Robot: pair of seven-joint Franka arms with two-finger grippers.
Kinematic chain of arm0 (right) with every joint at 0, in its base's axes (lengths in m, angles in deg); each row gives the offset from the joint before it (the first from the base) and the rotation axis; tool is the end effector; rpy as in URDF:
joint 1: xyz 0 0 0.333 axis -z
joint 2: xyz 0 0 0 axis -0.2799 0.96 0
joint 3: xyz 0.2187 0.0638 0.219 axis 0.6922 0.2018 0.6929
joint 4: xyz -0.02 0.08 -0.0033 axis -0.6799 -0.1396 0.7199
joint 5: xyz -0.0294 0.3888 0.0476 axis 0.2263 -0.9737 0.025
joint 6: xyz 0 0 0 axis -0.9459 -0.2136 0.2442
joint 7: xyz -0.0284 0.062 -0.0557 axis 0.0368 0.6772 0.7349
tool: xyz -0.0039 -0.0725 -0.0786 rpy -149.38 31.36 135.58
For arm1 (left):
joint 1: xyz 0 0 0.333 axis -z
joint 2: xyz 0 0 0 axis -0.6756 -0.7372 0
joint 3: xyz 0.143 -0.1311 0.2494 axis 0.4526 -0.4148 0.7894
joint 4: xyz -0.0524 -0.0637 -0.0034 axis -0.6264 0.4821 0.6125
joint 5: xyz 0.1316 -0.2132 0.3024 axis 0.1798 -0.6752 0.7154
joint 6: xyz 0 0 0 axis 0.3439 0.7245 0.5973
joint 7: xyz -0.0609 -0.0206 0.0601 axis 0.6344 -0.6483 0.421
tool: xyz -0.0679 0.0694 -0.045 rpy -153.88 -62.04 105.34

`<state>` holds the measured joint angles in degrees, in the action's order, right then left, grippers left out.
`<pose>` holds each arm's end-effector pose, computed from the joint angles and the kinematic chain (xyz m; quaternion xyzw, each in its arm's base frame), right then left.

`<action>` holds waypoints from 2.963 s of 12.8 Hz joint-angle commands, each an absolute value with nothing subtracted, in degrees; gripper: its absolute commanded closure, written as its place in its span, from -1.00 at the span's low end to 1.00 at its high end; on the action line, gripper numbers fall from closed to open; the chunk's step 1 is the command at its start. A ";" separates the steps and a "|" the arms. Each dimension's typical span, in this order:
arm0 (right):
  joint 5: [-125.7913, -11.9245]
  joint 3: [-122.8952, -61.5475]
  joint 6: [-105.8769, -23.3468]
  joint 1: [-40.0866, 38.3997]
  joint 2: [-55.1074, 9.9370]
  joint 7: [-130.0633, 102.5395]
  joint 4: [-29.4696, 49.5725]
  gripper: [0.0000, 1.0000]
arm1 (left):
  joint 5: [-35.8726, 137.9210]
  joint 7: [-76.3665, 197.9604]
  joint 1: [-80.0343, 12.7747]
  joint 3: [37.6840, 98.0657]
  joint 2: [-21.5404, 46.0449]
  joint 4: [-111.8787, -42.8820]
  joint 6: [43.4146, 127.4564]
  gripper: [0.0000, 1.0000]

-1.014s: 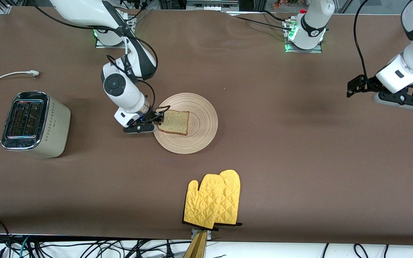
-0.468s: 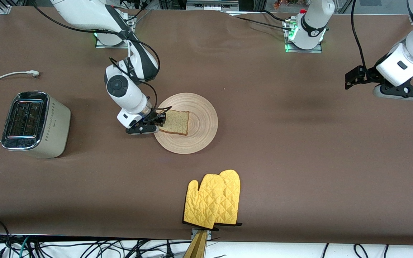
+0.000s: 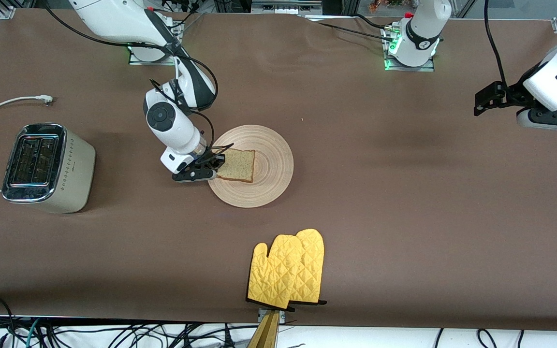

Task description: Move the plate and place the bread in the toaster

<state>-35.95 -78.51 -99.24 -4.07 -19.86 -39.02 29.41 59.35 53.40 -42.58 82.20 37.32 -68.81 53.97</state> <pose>0.5310 0.2857 0.2203 -0.9969 -0.0343 -0.0248 0.0667 0.5465 -0.0379 0.6047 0.9977 -0.0419 -0.0532 0.0049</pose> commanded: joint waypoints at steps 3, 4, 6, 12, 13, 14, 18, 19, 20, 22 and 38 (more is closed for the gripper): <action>-34.74 -78.60 -85.46 -3.96 -25.73 -38.13 24.35 1.00 | 60.72 54.17 -43.30 81.54 35.50 -65.82 52.91 -1.00; -32.56 -78.77 -78.00 -3.79 -27.05 -38.22 20.41 1.00 | 60.89 54.61 -42.95 81.46 35.41 -65.56 52.91 -1.00; -29.39 -80.00 -63.06 -3.78 -27.42 -38.30 10.57 1.00 | 60.98 56.45 -42.94 81.28 35.94 -65.73 51.95 -1.00; -12.69 -89.55 -40.93 -3.26 -27.42 -30.78 -2.66 1.00 | 60.81 55.40 -43.47 81.72 35.59 -65.12 51.77 -1.00; -11.89 -93.93 -40.75 -3.17 -27.07 -26.57 -2.66 1.00 | 60.55 55.31 -43.64 81.89 35.59 -64.68 51.86 -1.00; -10.14 -97.63 -40.84 -3.17 -26.72 -22.79 -2.66 1.00 | 60.11 54.88 -43.65 81.89 35.50 -64.33 51.86 -1.00; 1.19 -104.16 -40.05 -2.73 -25.13 -18.36 -2.05 1.00 | 60.63 54.79 -43.03 81.63 35.24 -64.15 52.56 -1.00; 2.86 -104.78 -39.96 -2.64 -25.13 -16.88 -2.05 1.00 | 60.72 54.87 -43.03 81.63 35.24 -64.24 52.91 -1.00; 3.49 -104.96 -39.96 -2.64 -25.39 -15.99 -2.13 1.00 | 60.72 54.87 -43.12 81.63 35.24 -64.24 52.91 -1.00; 3.84 -106.36 -39.96 -2.55 -25.75 -14.23 -2.22 1.00 | 60.81 54.87 -43.29 81.63 35.24 -64.24 52.91 -1.00; 3.85 -107.69 -44.34 -0.80 -20.39 -11.67 -1.61 1.00 | 60.10 54.87 -43.47 81.63 35.15 -64.24 53.44 -1.00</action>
<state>3.32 -107.78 -43.12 -1.01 -21.47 -12.41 -1.09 59.36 55.27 -43.24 81.90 35.98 -65.97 53.79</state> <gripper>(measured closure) 0.969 0.000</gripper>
